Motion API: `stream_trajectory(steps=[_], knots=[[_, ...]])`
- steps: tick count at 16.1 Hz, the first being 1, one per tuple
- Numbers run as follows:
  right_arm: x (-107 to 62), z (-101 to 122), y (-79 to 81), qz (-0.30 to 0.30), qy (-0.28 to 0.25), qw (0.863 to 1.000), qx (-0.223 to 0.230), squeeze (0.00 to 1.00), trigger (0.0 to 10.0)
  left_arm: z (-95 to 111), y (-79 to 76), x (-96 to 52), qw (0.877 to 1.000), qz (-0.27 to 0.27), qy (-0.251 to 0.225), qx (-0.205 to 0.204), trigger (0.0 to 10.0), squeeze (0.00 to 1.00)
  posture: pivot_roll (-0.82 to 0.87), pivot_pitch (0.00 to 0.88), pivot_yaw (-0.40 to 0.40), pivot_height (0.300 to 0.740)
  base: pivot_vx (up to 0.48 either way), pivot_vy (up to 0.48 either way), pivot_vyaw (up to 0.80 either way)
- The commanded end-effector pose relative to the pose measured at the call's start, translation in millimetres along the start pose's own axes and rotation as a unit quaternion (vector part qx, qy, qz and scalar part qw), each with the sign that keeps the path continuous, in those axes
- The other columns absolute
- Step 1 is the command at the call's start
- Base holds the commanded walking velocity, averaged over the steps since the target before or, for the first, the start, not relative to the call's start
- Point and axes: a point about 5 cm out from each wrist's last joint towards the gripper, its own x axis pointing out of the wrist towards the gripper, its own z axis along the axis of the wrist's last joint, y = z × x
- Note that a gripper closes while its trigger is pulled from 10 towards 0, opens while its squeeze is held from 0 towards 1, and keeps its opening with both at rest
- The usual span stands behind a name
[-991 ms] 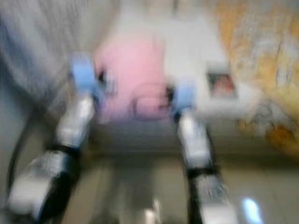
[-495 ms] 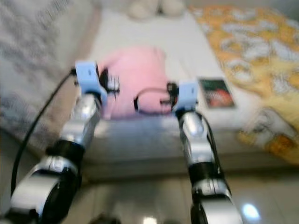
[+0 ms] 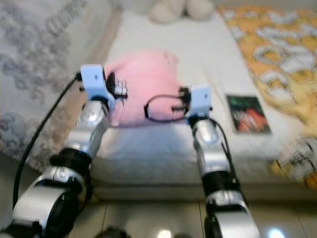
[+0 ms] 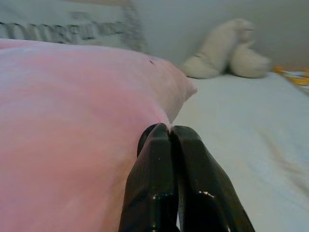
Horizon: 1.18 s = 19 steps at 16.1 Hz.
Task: Clean up the room
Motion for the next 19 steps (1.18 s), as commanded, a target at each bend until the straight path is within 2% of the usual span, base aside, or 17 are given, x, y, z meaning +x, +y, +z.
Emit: stream_trajectory(steps=[1,3,8,11,13,14,16,17,18,19], knots=[[4.5,7.7,7.3,0.012,-0.015,1.0,0.007,0.0,10.0,13.1,16.5,3.9,0.999,0.026,-0.024,0.009,10.0,0.0,-0.11,0.0,0.056,0.74,0.469,0.0,0.0],[4.1,6.0,6.6,0.01,-0.012,1.0,0.005,0.0,10.0,15.0,16.0,4.8,0.999,0.023,-0.028,0.025,10.0,0.0,-0.11,0.0,0.058,0.74,0.469,0.0,0.0],[7.4,3.5,7.2,0.016,0.0,1.0,0.003,0.0,10.0,14.7,16.0,4.6,0.999,0.032,-0.027,0.025,10.0,0.0,-0.1,0.0,0.058,0.74,0.465,0.0,0.0],[15.0,0.9,13.3,0.032,0.019,0.999,-0.001,0.0,10.0,12.1,25.2,7.6,0.998,0.054,-0.017,0.024,10.0,0.0,-0.09,0.0,0.055,0.74,0.459,0.0,0.0],[21.4,-1.6,14.3,0.037,0.032,0.999,-0.005,0.0,10.0,11.1,29.7,10.0,0.997,0.06,-0.017,0.038,10.0,0.0,-0.08,0.0,0.049,0.74,0.458,0.0,0.0],[25.1,-4.1,15.3,0.043,0.043,0.998,-0.003,0.0,10.0,7.1,35.3,9.3,0.995,0.075,-0.019,0.066,10.0,0.0,-0.08,0.0,0.051,0.74,0.458,0.0,0.0],[27.8,-17.2,22.3,0.073,0.098,0.993,-0.007,0.0,10.0,-6.3,48.0,5.6,0.989,0.102,-0.002,0.103,10.0,0.0,-0.08,0.0,0.055,0.74,0.465,0.0,0.0],[24.5,-32.0,27.3,0.083,0.15,0.985,-0.009,0.0,10.0,-24.1,60.9,-0.2,0.984,0.134,0.047,0.106,10.0,0.0,-0.07,0.0,0.057,0.74,0.0,0.0,0.0],[18.2,-47.0,35.7,0.091,0.192,0.977,0.004,0.0,10.0,-37.6,71.2,-8.2,0.976,0.154,0.067,0.137,10.0,0.0,-0.07,0.001,0.061,0.74,0.0,0.0,0.0],[15.6,-52.0,42.4,0.1,0.201,0.975,0.0,0.0,10.0,-43.9,78.4,-12.9,0.971,0.165,0.077,0.152,10.0,0.0,-0.07,0.009,0.061,0.74,0.0,0.0,0.0]])
